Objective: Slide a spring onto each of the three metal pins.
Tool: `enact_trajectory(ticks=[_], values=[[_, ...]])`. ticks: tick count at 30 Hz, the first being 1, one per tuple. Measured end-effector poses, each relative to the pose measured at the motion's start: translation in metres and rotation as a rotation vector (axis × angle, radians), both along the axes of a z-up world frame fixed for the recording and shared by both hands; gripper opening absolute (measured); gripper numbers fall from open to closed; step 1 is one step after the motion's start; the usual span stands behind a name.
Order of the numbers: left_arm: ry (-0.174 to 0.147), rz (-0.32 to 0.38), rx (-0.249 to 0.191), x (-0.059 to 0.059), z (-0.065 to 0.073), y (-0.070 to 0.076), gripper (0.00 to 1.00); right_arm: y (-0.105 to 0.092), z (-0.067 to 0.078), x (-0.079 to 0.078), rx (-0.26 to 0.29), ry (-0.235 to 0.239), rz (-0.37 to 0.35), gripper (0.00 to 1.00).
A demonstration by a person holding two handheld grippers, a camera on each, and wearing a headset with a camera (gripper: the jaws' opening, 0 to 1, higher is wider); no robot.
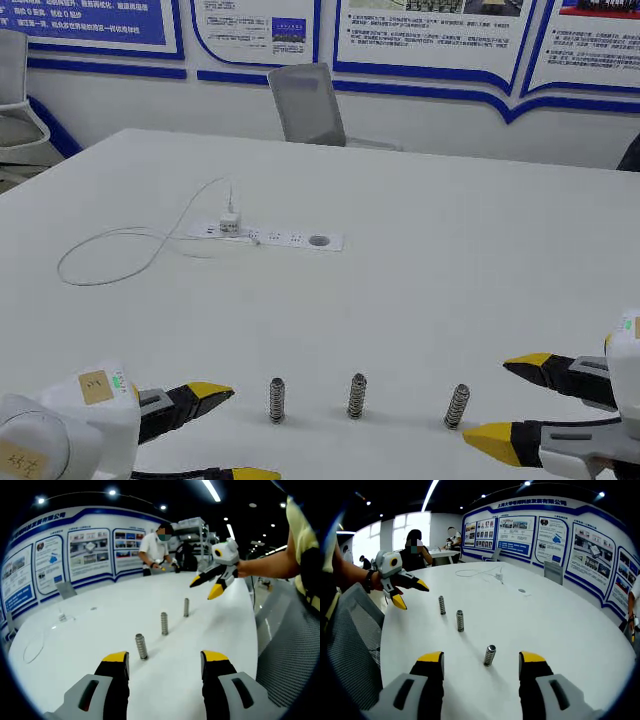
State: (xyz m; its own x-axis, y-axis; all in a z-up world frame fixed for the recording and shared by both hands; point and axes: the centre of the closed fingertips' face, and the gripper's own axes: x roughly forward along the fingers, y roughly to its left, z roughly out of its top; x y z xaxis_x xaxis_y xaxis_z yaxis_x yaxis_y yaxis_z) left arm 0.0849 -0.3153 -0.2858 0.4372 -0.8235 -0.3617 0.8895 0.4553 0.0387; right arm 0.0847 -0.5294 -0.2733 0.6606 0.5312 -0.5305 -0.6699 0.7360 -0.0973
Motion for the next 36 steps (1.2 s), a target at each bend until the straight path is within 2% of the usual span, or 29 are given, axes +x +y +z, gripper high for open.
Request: enact_trajectory(ticks=[8,13,36], values=[[0.005,0.005,-0.005,-0.001,-0.001,0.0,0.6,-0.001,-0.004,-0.01,0.033,-0.028,-0.02,0.64],[0.007,0.009,-0.007,-0.002,-0.001,0.0,0.6,-0.002,-0.007,-0.013,0.056,-0.028,-0.039,0.65],[0.009,0.019,-0.007,-0.003,-0.002,0.003,0.6,0.0,-0.009,-0.012,0.078,-0.029,-0.05,0.65]])
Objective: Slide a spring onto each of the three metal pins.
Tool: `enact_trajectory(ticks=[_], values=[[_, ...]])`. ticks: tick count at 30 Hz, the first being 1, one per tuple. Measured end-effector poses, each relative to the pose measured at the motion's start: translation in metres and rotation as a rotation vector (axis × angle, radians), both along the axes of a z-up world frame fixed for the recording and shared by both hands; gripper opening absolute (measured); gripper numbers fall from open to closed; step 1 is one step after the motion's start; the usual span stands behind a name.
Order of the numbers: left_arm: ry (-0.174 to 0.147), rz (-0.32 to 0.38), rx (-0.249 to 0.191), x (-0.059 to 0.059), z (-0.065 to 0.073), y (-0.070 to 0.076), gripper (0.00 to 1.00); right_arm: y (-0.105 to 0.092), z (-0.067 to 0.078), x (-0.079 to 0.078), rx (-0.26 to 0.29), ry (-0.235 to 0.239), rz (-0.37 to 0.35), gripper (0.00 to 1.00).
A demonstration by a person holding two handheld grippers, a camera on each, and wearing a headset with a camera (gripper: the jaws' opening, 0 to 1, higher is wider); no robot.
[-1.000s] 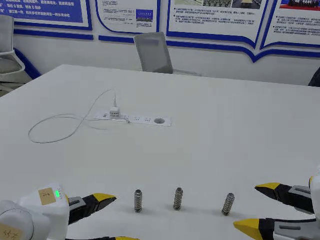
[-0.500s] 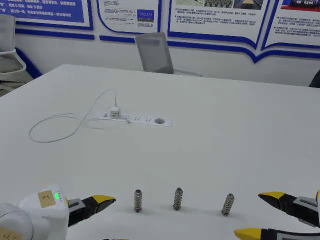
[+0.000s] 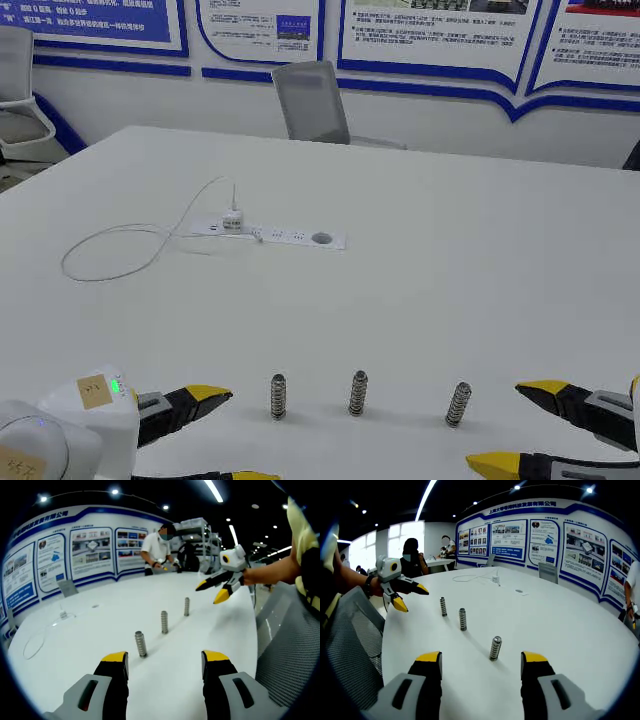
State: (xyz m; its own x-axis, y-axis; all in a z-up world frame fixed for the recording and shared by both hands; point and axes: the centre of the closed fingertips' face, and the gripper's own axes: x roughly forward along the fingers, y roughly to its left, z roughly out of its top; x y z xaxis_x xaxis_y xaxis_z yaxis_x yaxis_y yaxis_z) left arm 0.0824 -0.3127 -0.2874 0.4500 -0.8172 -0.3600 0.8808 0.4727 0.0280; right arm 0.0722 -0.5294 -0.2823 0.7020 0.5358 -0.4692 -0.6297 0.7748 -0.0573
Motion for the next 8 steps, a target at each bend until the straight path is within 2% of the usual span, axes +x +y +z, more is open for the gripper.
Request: enact_trajectory(ticks=[8], values=[[0.0,-0.005,-0.002,0.0004,0.0001,-0.0025,0.6,0.0023,0.0011,0.0003,0.0,-0.002,0.002,0.65]])
